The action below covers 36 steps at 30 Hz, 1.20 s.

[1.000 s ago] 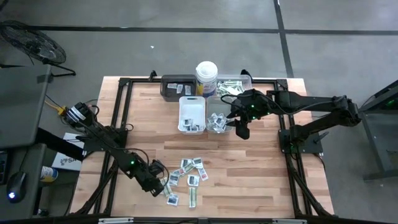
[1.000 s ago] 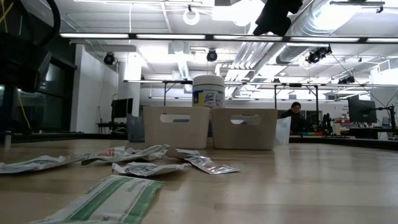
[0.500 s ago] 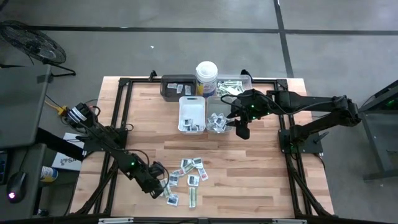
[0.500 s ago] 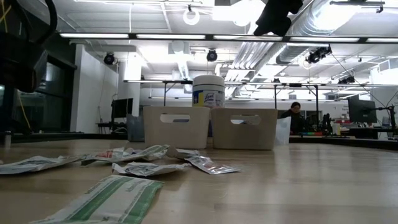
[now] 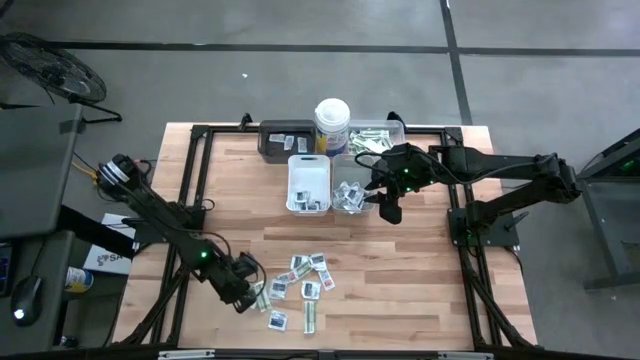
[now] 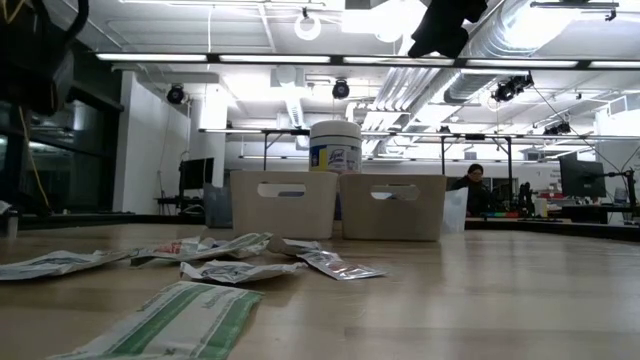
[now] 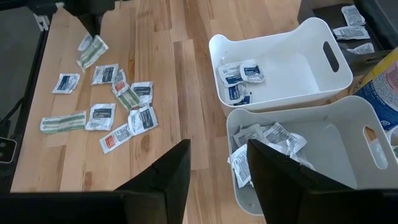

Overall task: Pick & Place First Aid Supplies
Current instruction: Put the wipe into the gray bin

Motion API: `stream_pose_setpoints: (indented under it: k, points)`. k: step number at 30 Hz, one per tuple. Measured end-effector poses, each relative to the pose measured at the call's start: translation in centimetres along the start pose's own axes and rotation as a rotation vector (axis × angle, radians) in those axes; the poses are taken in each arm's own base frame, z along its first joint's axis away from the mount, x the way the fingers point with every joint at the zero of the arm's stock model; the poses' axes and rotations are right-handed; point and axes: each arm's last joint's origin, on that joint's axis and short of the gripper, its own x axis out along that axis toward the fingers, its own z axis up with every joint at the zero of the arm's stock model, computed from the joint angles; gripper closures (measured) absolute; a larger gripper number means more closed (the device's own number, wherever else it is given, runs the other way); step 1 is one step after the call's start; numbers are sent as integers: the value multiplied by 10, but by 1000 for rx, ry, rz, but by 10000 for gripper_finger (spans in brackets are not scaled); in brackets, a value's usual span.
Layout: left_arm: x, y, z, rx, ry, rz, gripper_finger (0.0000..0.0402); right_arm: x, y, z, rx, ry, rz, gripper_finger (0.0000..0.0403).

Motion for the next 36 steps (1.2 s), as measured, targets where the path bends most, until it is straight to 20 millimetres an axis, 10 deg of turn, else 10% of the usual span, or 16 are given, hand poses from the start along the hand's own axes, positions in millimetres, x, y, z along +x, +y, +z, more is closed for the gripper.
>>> stream_pose_setpoints:
  k: [14,28,36]
  points:
    - [-38,11,2,19,-4,188,401,0,-1,0,2,-5,-29,251]
    - [-92,-24,37,303,-895,366,401,16,11,25,94,-220,41,251]
    - [-123,-40,78,420,-1025,556,401,53,34,44,-21,-390,118,251]
